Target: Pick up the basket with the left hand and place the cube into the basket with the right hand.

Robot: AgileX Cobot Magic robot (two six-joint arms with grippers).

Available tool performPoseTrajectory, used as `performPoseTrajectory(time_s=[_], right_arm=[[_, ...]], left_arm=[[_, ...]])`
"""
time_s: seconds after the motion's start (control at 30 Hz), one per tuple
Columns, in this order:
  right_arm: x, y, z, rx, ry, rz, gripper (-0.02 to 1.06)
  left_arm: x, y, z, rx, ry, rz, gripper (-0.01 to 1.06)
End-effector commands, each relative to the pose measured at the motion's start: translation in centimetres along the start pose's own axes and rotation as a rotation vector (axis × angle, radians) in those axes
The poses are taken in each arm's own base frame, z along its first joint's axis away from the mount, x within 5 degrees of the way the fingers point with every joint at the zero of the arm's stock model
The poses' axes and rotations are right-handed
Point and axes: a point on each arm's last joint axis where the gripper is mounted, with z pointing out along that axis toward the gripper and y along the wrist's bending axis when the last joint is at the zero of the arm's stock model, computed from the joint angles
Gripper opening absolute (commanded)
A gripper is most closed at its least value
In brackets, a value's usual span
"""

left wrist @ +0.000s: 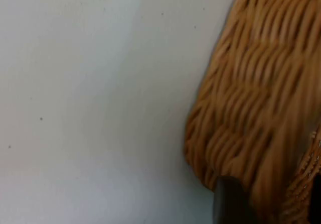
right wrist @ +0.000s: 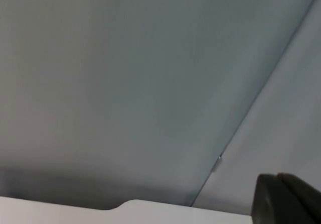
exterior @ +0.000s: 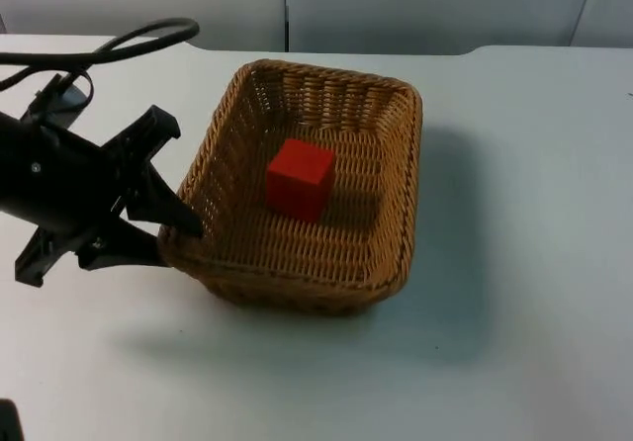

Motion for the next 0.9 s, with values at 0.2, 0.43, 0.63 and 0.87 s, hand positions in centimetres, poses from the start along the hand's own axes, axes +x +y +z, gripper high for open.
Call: performPoseTrajectory(time_s=[0.2,0.43,0.63,0.87], right_arm=[[-0.4,-0.4,-0.3,0.009,-0.03,0.0,0.0],[-0.4,-0.4,-0.3,0.009,-0.03,0.0,0.0],[-0.4,-0.4,-0.3,0.009,-0.03,0.0,0.0],[-0.4,-0.4,-0.3,0.009,-0.032,0.0,0.0]], left_arm=[[-1.1,-1.1,-0.3,0.032,-0.023,0.033,0.64],[-4.4,-6.1,-2.0,0.175,0.016,0.227,0.62],[-6.6,-7.0,-4.0,0.12,0.031,0.291,0.33],[-6.9,-6.1,-4.4,0.08,0.035,0.295,0.23]])
